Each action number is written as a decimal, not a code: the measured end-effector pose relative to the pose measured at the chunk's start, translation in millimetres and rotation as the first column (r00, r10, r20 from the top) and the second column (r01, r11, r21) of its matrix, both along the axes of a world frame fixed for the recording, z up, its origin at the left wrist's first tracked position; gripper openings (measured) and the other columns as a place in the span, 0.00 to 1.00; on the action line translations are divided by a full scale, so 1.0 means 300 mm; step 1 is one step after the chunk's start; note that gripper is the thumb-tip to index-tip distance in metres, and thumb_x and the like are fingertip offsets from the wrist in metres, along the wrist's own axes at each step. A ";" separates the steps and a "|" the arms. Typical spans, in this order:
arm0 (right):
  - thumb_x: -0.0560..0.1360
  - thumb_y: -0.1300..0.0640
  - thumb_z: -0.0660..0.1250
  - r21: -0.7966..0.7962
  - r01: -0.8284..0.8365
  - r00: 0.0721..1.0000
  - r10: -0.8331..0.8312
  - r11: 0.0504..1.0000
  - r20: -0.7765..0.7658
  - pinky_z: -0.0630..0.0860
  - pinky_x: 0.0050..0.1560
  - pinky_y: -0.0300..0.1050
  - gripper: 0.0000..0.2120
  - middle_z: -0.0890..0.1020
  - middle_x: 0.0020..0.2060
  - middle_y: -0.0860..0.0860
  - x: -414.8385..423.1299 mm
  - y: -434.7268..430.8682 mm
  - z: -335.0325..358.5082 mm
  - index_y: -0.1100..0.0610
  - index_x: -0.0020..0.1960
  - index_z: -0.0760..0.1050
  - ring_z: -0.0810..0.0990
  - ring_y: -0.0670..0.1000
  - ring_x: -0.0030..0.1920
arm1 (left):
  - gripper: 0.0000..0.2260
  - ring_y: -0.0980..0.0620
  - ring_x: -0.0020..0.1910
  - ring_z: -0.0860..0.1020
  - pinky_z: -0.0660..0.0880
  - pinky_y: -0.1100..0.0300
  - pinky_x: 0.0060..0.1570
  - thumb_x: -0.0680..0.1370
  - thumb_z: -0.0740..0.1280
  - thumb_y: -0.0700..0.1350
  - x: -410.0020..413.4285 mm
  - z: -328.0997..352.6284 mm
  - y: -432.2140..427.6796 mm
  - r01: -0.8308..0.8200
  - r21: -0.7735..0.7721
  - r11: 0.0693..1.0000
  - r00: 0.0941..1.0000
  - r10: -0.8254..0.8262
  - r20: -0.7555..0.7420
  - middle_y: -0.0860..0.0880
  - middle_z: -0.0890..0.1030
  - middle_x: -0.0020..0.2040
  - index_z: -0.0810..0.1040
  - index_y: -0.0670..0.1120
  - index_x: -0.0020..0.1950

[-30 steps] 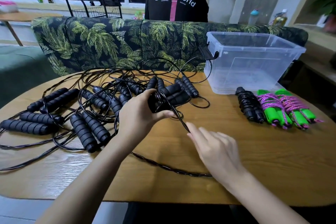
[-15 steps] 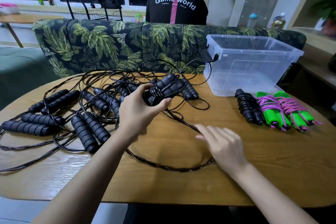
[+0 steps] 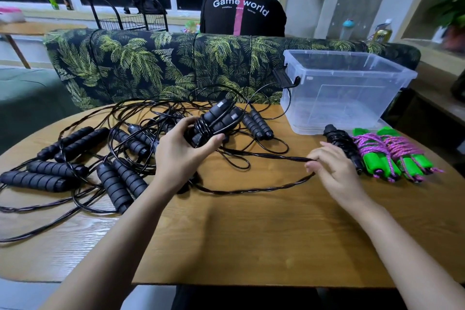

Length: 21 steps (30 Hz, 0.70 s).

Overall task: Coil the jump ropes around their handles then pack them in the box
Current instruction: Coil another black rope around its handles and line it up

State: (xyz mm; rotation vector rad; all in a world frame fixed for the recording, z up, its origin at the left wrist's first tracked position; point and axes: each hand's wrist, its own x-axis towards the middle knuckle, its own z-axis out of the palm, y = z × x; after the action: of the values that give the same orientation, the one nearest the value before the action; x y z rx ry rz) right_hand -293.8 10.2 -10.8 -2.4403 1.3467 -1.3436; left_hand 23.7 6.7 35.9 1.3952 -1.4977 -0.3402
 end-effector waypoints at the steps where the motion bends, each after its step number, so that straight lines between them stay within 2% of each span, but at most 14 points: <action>1: 0.80 0.41 0.60 0.147 -0.058 0.993 0.043 0.988 0.106 0.70 0.57 0.34 0.18 0.79 0.33 0.46 -0.001 0.000 0.015 0.51 0.39 0.77 0.77 0.45 0.42 | 0.37 0.57 0.51 0.80 0.78 0.53 0.56 0.61 0.67 0.71 -0.003 -0.002 0.002 0.012 -0.006 1.000 1.000 -0.012 -0.008 0.58 0.80 0.48 0.78 0.52 0.64; 3: 0.80 0.46 0.63 0.360 -0.141 0.972 0.061 0.922 0.225 0.71 0.45 0.40 0.15 0.76 0.30 0.53 -0.004 -0.011 0.047 0.48 0.37 0.76 0.75 0.46 0.35 | 0.36 0.59 0.51 0.80 0.78 0.56 0.56 0.61 0.68 0.70 -0.007 -0.006 0.006 0.042 -0.019 0.999 0.999 -0.043 -0.017 0.60 0.80 0.49 0.78 0.52 0.64; 4: 0.80 0.48 0.63 0.416 -0.157 0.970 0.060 0.896 0.237 0.69 0.42 0.43 0.15 0.75 0.28 0.53 -0.009 -0.020 0.064 0.49 0.36 0.76 0.73 0.46 0.33 | 0.36 0.60 0.51 0.80 0.78 0.57 0.56 0.62 0.68 0.70 -0.009 -0.009 0.008 0.065 -0.029 0.997 0.998 -0.066 -0.014 0.60 0.80 0.50 0.77 0.52 0.64; 7: 0.78 0.50 0.60 0.506 -0.171 0.969 0.052 0.846 0.240 0.67 0.39 0.42 0.15 0.72 0.25 0.45 -0.011 -0.059 0.121 0.56 0.36 0.75 0.69 0.43 0.30 | 0.34 0.59 0.51 0.81 0.78 0.58 0.55 0.63 0.70 0.67 -0.014 -0.021 0.021 0.152 -0.067 0.986 0.987 -0.148 0.053 0.58 0.82 0.52 0.77 0.52 0.64; 9: 0.77 0.48 0.61 0.556 -0.131 0.976 0.008 0.821 0.219 0.65 0.39 0.39 0.16 0.71 0.24 0.42 -0.004 -0.091 0.148 0.56 0.35 0.75 0.68 0.41 0.29 | 0.33 0.58 0.52 0.81 0.79 0.57 0.55 0.64 0.71 0.66 -0.019 -0.028 0.033 0.240 -0.094 0.966 0.961 -0.223 0.162 0.57 0.82 0.52 0.77 0.52 0.64; 12: 0.76 0.42 0.63 0.584 -0.046 0.990 -0.040 0.810 0.133 0.64 0.41 0.43 0.17 0.70 0.28 0.47 0.024 -0.129 0.182 0.50 0.33 0.78 0.67 0.47 0.33 | 0.31 0.56 0.52 0.80 0.77 0.54 0.53 0.65 0.72 0.67 -0.035 -0.027 0.057 0.403 -0.144 0.904 0.856 -0.317 0.408 0.58 0.81 0.53 0.77 0.54 0.64; 15: 0.80 0.47 0.63 0.547 0.040 0.999 -0.040 0.836 -0.012 0.63 0.36 0.37 0.17 0.72 0.23 0.40 0.105 -0.140 0.254 0.52 0.35 0.77 0.69 0.39 0.28 | 0.32 0.53 0.48 0.79 0.75 0.55 0.49 0.68 0.69 0.70 -0.072 -0.025 0.076 0.506 -0.159 0.847 0.668 -0.269 0.694 0.55 0.82 0.52 0.78 0.50 0.63; 17: 0.81 0.48 0.63 0.448 0.092 0.994 -0.054 0.889 -0.096 0.61 0.33 0.41 0.16 0.71 0.20 0.38 0.182 -0.126 0.315 0.52 0.36 0.77 0.69 0.38 0.26 | 0.33 0.51 0.45 0.79 0.76 0.56 0.46 0.68 0.65 0.71 -0.095 -0.033 0.076 0.503 -0.166 0.848 0.560 -0.174 0.810 0.54 0.83 0.50 0.79 0.48 0.62; 19: 0.80 0.48 0.64 0.315 0.107 0.990 -0.071 0.943 -0.122 0.61 0.35 0.43 0.16 0.73 0.21 0.38 0.249 -0.092 0.354 0.49 0.35 0.76 0.70 0.39 0.27 | 0.33 0.49 0.43 0.79 0.76 0.56 0.43 0.68 0.64 0.71 -0.107 -0.043 0.070 0.455 -0.184 0.871 0.504 -0.081 0.860 0.52 0.83 0.47 0.79 0.47 0.59; 21: 0.79 0.47 0.65 0.174 0.084 0.992 -0.067 0.981 -0.105 0.60 0.37 0.42 0.15 0.72 0.21 0.43 0.296 -0.033 0.355 0.50 0.35 0.77 0.70 0.42 0.27 | 0.32 0.46 0.41 0.79 0.76 0.55 0.41 0.67 0.65 0.70 -0.110 -0.048 0.059 0.357 -0.214 0.909 0.495 0.010 0.869 0.50 0.83 0.43 0.80 0.45 0.56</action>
State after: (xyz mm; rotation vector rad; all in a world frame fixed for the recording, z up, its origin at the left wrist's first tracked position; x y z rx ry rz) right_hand -205.2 0.3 95.8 -2.3865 1.5244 -1.0762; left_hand -9.2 24.4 21.5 1.1067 -2.3840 0.6346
